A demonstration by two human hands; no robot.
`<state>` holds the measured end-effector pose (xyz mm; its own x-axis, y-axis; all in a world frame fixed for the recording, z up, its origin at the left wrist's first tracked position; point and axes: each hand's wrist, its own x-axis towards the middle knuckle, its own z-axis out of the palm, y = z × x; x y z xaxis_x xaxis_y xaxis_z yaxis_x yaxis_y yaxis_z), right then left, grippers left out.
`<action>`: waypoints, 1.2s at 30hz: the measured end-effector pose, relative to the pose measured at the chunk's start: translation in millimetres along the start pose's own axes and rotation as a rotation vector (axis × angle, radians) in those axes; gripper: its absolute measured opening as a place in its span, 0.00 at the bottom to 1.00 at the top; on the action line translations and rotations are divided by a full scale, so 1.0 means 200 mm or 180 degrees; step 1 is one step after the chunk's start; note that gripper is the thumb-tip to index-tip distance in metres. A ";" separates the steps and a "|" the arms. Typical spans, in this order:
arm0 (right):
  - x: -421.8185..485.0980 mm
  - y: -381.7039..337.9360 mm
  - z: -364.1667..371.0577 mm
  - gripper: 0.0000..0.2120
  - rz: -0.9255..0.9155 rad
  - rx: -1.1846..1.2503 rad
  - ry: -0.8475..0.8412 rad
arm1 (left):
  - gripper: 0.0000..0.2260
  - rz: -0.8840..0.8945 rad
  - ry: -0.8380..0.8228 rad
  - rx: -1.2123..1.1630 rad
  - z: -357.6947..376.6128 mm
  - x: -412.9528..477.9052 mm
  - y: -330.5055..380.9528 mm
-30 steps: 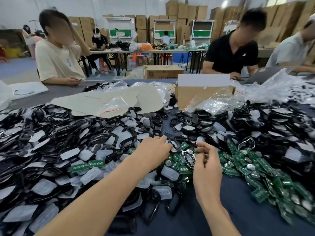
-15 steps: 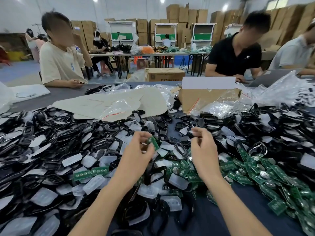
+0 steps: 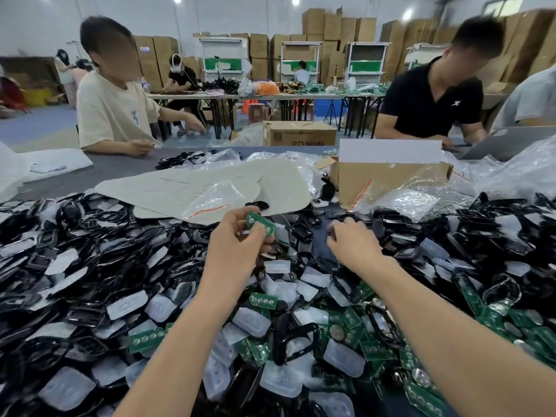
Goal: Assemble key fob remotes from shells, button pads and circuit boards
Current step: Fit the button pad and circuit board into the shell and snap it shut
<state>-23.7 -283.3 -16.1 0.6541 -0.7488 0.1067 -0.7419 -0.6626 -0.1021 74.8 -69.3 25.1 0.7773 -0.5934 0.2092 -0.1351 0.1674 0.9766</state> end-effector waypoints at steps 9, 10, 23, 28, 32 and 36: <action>0.11 0.00 0.06 0.12 -0.0286 -0.0776 -0.0288 | 0.09 -0.0011 -0.0093 -0.0091 -0.02 0.04 -0.02; 0.10 -0.01 0.06 0.11 -0.0318 -0.0751 -0.0210 | 0.09 -0.0026 -0.0106 -0.0120 -0.02 0.03 -0.02; -0.49 -0.10 -0.06 0.08 0.0529 0.4588 0.0206 | 0.07 -0.0175 0.0146 -0.0729 -0.08 -0.33 -0.05; -0.67 -0.21 -0.04 0.08 0.0945 0.6895 -0.0312 | 0.10 0.0047 0.0225 -0.0469 -0.03 -0.43 -0.10; -0.70 -0.24 -0.01 0.11 0.0769 0.6392 -0.0350 | 0.12 0.0229 0.0146 -0.0094 -0.02 -0.44 -0.12; -0.72 -0.25 0.02 0.16 0.0352 0.5532 -0.0224 | 0.09 0.0208 0.0197 -0.0098 -0.03 -0.42 -0.15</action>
<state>-81.5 -142.4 -29.7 0.6552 -0.7554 -0.0083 0.1979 0.1822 -0.9631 17.1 -20.1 -21.3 0.8040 -0.5308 0.2679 -0.1685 0.2287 0.9588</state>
